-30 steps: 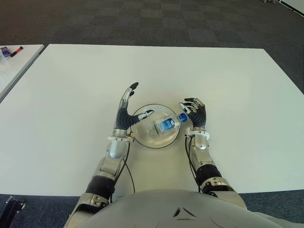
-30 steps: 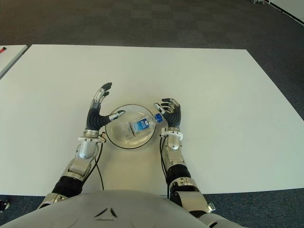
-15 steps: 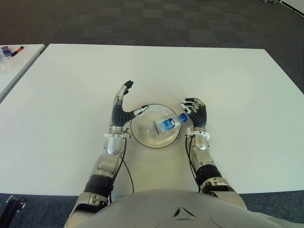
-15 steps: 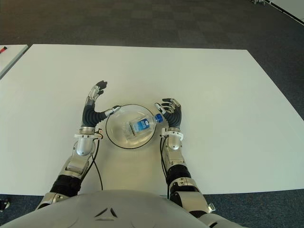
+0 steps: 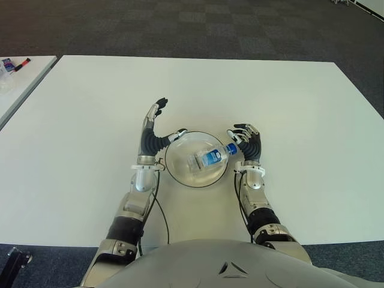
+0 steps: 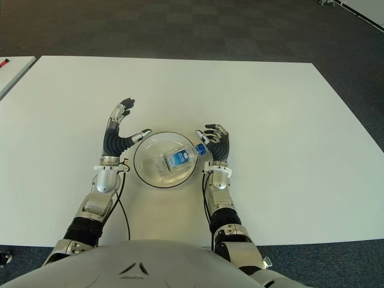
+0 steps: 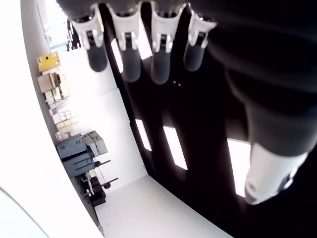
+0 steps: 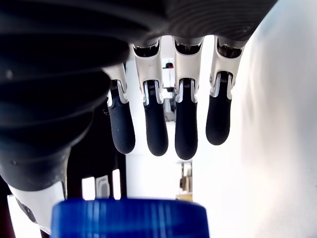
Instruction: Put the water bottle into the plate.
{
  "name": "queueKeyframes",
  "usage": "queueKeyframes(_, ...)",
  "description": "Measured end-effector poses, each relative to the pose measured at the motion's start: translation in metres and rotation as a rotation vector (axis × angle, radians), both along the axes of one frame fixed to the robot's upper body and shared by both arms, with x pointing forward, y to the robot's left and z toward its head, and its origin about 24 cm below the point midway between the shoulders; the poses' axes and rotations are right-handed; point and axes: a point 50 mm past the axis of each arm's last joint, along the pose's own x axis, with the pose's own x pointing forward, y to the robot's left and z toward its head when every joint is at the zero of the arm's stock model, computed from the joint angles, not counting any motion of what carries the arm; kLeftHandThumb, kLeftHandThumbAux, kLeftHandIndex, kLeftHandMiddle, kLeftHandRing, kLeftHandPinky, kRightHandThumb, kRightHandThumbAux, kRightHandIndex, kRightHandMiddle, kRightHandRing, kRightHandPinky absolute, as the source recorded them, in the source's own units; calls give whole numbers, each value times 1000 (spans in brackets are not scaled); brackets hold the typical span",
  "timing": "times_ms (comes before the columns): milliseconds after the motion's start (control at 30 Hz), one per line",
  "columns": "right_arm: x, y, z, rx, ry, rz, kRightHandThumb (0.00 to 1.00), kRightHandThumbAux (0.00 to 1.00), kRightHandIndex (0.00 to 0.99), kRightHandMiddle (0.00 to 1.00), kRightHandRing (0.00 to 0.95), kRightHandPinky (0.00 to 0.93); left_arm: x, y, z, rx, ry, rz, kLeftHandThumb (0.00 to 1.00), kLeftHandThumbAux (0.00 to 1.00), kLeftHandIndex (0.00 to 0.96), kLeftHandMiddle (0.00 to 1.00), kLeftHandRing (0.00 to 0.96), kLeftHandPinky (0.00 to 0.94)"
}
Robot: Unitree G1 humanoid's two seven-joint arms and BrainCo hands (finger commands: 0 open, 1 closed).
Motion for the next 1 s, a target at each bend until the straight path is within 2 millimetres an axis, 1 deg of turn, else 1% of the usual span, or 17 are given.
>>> queueKeyframes(200, 0, 0, 0, 0, 1, 0, 698, 725, 415, 408, 441, 450, 12, -2, 0, -14, 7, 0, 0, 776, 143, 169, 153, 169)
queueKeyframes(367, 1, 0, 0, 0, 1, 0, 697, 725, 414, 405, 439, 445, 21, 2, -2, -37, 36, 26, 0, 790, 142, 169, 156, 175)
queueKeyframes(533, 1, 0, 0, 0, -3, 3, 695, 725, 415, 404, 435, 440, 26, 5, -5, -41, 67, 45, 0, 805, 139, 160, 145, 147)
queueKeyframes(833, 0, 0, 0, -1, -4, 3, 695, 725, 415, 410, 441, 452, 28, 13, -9, -51, 113, 92, 0, 813, 147, 165, 146, 143)
queueKeyframes(867, -1, 0, 0, -2, -4, 3, 695, 725, 415, 411, 443, 454, 28, 20, -13, -45, 129, 128, 0, 814, 150, 168, 147, 140)
queueKeyframes(1000, -1, -1, -1, -4, -2, 2, 694, 726, 415, 410, 442, 451, 31, 24, -20, -36, 144, 138, 0, 804, 162, 179, 158, 150)
